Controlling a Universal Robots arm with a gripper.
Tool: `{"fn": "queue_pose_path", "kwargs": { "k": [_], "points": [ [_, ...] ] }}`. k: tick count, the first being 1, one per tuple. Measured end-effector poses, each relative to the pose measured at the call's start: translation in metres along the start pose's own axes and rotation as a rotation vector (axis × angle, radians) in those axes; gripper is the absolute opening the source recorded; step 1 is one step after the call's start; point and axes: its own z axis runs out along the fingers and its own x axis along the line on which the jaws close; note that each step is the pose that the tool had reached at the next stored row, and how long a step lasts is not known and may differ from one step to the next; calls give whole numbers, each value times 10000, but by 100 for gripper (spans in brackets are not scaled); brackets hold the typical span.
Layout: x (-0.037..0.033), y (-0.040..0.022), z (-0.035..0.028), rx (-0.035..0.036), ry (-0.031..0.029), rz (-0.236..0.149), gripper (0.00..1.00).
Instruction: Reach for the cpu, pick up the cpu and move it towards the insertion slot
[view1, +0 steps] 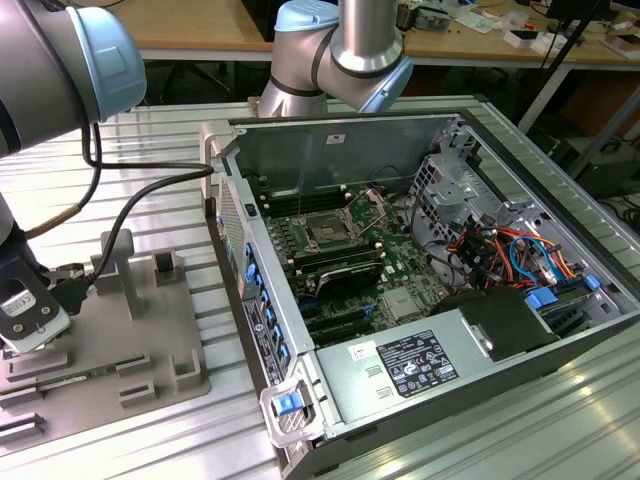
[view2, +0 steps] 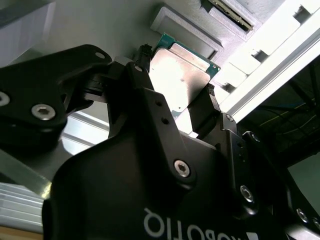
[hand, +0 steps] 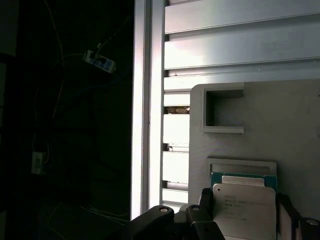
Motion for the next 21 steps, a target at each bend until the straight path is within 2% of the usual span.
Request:
{"fn": "queue_pose_path", "kwargs": {
  "k": [21],
  "points": [
    [1,2,-54,0,-1,0,55]
  ]
}}
